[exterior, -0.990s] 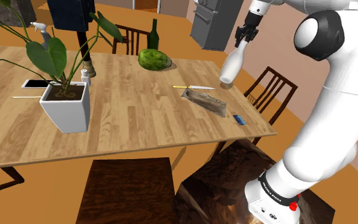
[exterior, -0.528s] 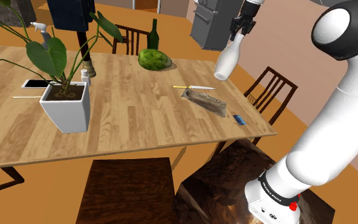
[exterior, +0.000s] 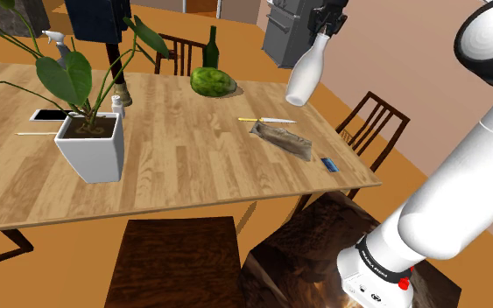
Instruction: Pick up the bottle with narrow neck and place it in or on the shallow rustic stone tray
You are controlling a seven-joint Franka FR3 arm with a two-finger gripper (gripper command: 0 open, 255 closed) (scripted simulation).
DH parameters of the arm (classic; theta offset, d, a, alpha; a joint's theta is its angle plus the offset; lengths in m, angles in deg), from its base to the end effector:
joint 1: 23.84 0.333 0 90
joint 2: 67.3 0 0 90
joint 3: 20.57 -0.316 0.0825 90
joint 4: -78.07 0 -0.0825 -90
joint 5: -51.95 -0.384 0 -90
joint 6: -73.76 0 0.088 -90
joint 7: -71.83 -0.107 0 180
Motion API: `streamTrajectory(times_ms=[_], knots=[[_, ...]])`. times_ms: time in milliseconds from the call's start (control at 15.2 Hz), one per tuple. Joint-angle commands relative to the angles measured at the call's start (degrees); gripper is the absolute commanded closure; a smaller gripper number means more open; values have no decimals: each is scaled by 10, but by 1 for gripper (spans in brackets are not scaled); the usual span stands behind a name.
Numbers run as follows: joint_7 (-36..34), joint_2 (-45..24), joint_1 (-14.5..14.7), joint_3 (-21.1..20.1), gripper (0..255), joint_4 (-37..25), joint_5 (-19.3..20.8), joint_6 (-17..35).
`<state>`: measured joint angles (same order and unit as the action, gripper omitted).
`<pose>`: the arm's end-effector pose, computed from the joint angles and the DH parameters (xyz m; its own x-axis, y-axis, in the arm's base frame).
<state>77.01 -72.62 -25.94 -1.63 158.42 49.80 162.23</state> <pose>0.5462 -0.1946 0.6514 0.9616 -0.2690 0.0542 -0.2692 -0.9631 -0.0024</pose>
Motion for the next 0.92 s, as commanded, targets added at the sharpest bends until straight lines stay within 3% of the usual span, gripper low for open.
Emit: streamTrajectory(times_ms=[0, 858], knots=[[-7, 6, 4, -3, 255, 16, 3, 11], [-12, 31, 9, -6, 255, 149, 11, 119]])
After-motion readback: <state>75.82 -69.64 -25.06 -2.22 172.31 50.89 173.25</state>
